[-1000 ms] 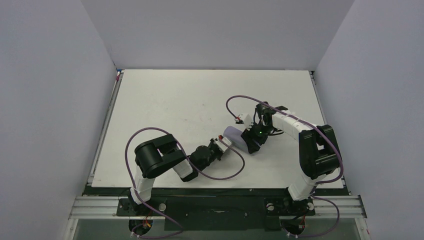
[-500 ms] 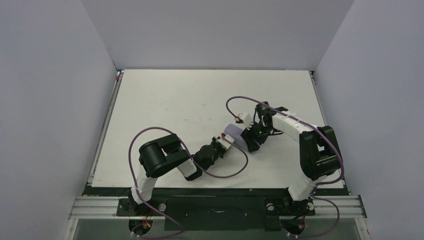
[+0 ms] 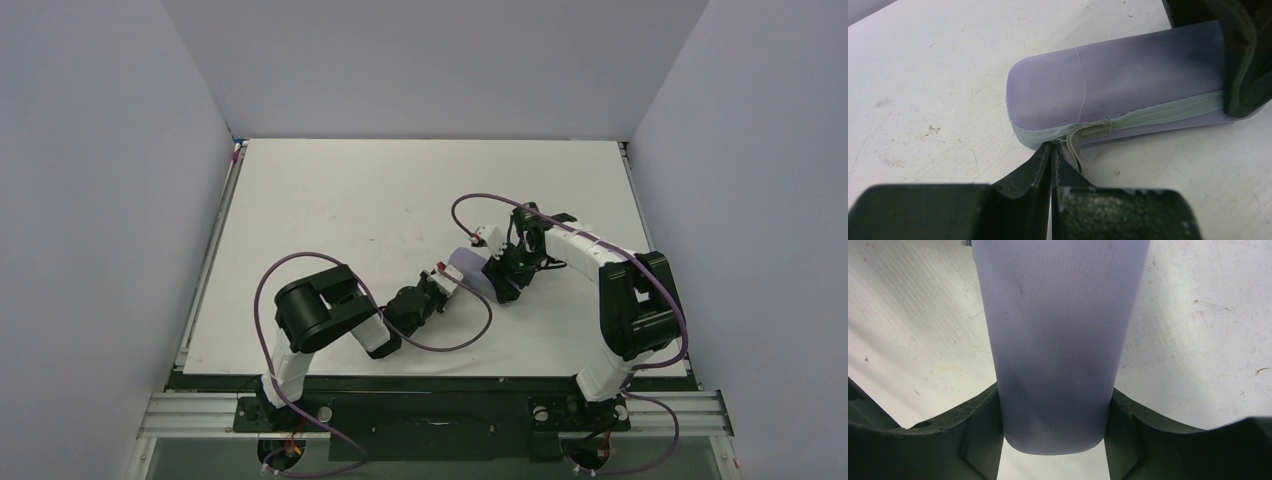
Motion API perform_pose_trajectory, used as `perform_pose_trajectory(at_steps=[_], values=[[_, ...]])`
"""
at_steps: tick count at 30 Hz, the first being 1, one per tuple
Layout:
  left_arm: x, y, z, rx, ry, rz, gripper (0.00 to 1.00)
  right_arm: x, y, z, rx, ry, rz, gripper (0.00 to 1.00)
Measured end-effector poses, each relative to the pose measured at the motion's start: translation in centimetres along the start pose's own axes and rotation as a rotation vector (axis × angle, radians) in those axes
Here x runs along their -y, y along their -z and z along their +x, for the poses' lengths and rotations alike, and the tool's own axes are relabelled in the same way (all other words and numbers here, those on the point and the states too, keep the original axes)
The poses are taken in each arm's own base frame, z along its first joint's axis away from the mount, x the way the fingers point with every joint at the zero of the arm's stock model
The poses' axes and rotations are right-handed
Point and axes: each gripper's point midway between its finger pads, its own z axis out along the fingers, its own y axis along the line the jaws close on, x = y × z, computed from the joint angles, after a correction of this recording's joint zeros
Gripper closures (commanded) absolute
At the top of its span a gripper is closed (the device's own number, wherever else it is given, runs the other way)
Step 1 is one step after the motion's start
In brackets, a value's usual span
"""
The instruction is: Open the umbrella
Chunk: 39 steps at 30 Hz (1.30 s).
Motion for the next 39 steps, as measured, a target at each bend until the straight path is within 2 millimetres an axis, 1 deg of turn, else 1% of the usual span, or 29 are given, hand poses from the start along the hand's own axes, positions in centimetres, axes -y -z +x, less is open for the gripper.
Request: perform_pose_trajectory(at_steps=[3, 6, 10, 12, 13, 16, 19, 21, 23, 24, 26, 27, 28, 29, 31, 34, 39], values=[[-0.7, 0.0, 0.1, -0.003, 0.008, -0.012, 1.00, 0.2, 0.1, 0.1, 0.002, 0.003, 0.002, 1.00], [-2.3, 0.0, 0.3, -0.010, 0.011, -0.051, 1.00, 0.2, 0.2, 0.4, -0.005, 0.015, -0.006, 1.00], [-5.3, -0.2, 0.3, -0.012, 0.022, -0.125, 1.00, -0.8, 0.3, 1.2, -0.028, 0.034, -0.058, 1.00], [-5.9, 0.0, 0.3, -0.015, 0.022, -0.138, 1.00, -1.1, 0.4, 1.4, -0.032, 0.038, -0.071, 1.00], [-5.9, 0.2, 0.4, -0.017, 0.019, -0.133, 1.00, -1.2, 0.4, 1.4, -0.034, 0.038, -0.077, 1.00], [-4.6, 1.3, 0.5, -0.009, -0.010, -0.063, 1.00, -1.5, 0.4, 1.5, -0.037, 0.035, -0.088, 1.00], [-2.5, 2.4, 0.6, -0.009, -0.037, 0.011, 0.91, -1.6, 0.5, 1.5, -0.039, 0.019, -0.093, 1.00], [-1.0, 2.8, 0.5, -0.005, -0.043, 0.055, 0.88, -1.6, 0.4, 1.5, -0.038, -0.001, -0.096, 1.00], [-0.3, 3.0, 0.4, 0.000, -0.044, 0.076, 0.86, -1.7, 0.4, 1.3, -0.036, -0.023, -0.101, 1.00], [-0.1, 3.0, 0.3, 0.002, -0.044, 0.081, 0.85, -1.8, 0.4, 1.3, -0.035, -0.030, -0.103, 1.00], [0.2, 3.1, 0.1, 0.007, -0.044, 0.087, 0.78, -1.8, 0.4, 1.2, -0.033, -0.043, -0.106, 1.00], [0.2, 3.1, 0.0, 0.008, -0.044, 0.088, 0.71, -1.9, 0.4, 1.2, -0.033, -0.046, -0.106, 1.00], [0.3, 3.1, 0.0, 0.010, -0.043, 0.090, 0.67, -1.9, 0.4, 1.2, -0.033, -0.047, -0.106, 1.00], [0.4, 3.1, -0.1, 0.012, -0.043, 0.092, 0.60, -1.9, 0.4, 1.2, -0.032, -0.049, -0.106, 1.00], [0.6, 3.0, -0.4, 0.018, -0.041, 0.097, 0.53, -1.9, 0.4, 1.2, -0.032, -0.049, -0.106, 1.00], [0.9, 2.7, -0.9, 0.031, -0.031, 0.099, 0.50, -1.9, 0.4, 1.2, -0.033, -0.046, -0.106, 1.00], [0.9, 2.5, -1.0, 0.035, -0.028, 0.095, 0.48, -1.9, 0.3, 1.2, -0.033, -0.039, -0.107, 1.00]])
